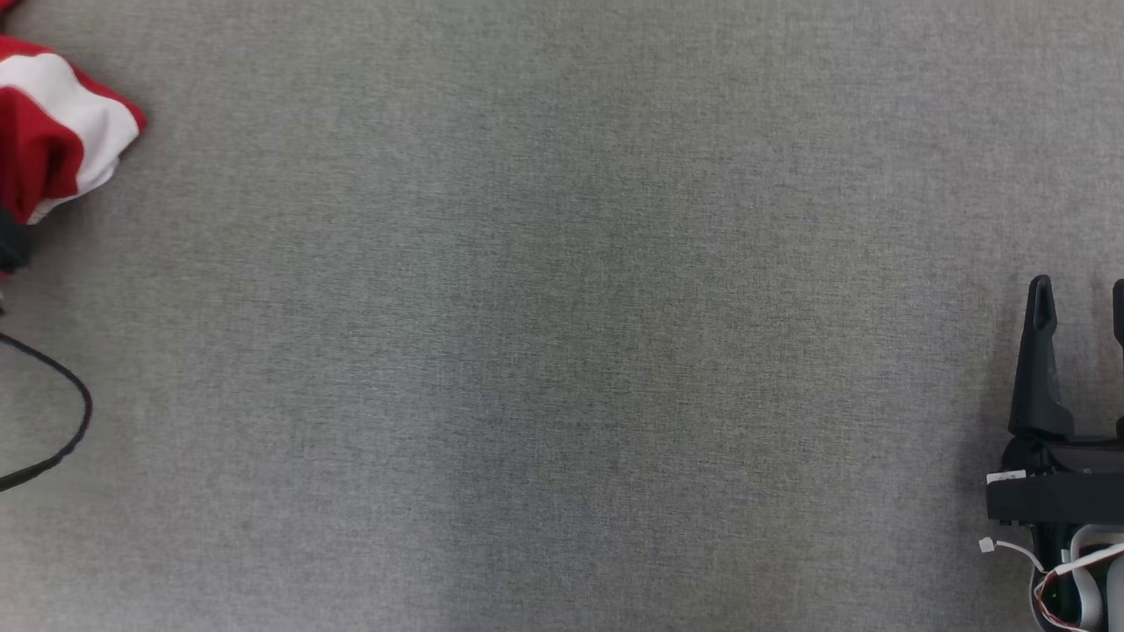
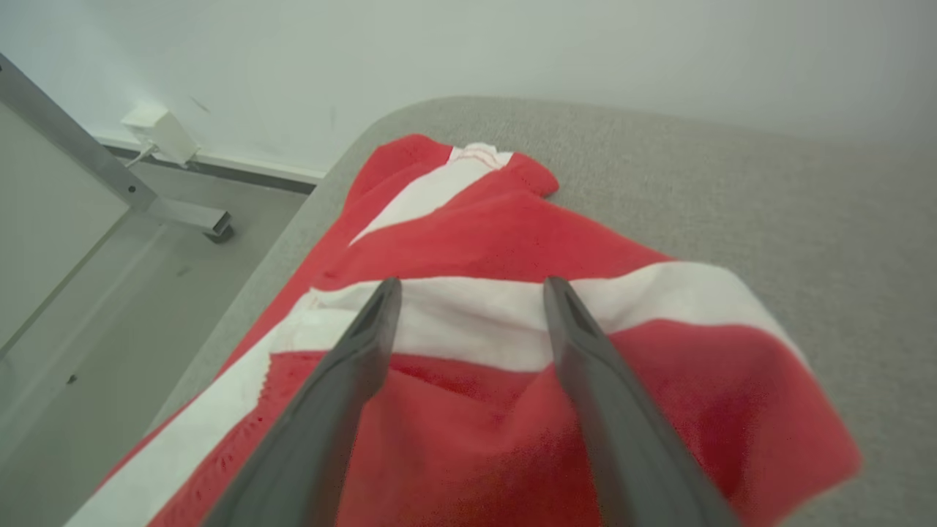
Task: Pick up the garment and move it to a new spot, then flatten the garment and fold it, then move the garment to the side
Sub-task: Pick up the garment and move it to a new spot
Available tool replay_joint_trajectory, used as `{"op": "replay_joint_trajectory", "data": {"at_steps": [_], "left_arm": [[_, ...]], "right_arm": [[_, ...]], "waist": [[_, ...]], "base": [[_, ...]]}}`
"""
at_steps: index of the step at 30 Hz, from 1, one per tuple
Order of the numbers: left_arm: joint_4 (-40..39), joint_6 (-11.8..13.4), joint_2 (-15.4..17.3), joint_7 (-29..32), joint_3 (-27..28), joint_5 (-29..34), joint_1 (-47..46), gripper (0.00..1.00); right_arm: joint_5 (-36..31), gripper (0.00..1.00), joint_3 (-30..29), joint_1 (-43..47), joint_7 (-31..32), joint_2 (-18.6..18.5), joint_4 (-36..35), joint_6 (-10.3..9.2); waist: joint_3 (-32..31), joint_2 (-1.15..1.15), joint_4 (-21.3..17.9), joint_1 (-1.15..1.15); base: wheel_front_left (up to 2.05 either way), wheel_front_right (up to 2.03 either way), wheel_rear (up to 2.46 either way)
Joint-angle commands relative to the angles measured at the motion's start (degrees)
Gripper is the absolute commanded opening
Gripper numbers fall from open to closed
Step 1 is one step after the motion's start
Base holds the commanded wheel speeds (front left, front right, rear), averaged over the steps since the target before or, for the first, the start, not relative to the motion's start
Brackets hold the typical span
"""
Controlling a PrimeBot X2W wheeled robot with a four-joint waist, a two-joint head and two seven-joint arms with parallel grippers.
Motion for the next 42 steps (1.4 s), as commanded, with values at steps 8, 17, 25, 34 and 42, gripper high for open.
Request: {"op": "replay_joint_trajectory", "data": {"at_steps": [8, 17, 25, 34, 42], "left_arm": [[6.9, 0.1, 2.7, 15.1, -7.4, -8.7, -3.0, 1.0], [9.7, 0.1, 5.2, 20.9, -13.9, -10.2, -3.0, 0.0], [9.7, 0.5, 6.4, 7.8, -14.7, -8.8, -6.1, 0.0], [6.2, 0.6, 6.7, -6.0, -17.7, -4.4, -11.2, 0.0], [-2.3, 0.3, 3.2, -7.0, -22.0, -2.7, -14.7, 0.0]], "right_arm": [[-0.9, 1.0, 0.6, -1.2, 0.4, 0.1, -0.2, -0.17], [-0.7, 1.0, 1.3, -1.4, 0.3, 0.0, -0.2, -0.17], [-0.6, 1.0, 1.6, -1.0, -0.2, 0.6, 1.2, -0.17], [1.1, 1.0, 3.6, -0.6, -2.6, 2.1, 6.3, -0.17], [2.9, 1.0, 5.1, -0.2, -4.6, 3.5, 10.8, -0.17]], "waist": [[0.9, -0.02, -1.0, -0.01], [0.0, -0.02, -1.8, -0.01], [-2.3, -0.02, -1.7, -0.01], [-9.5, -0.02, -2.0, -0.01], [-14.9, -0.02, -6.0, -0.01]], "base": [[0.0, 0.0, 0.0], [0.0, 0.0, 0.0], [0.0, 0.0, 0.0], [0.0, 0.0, 0.0], [0.0, 0.0, 0.0]]}}
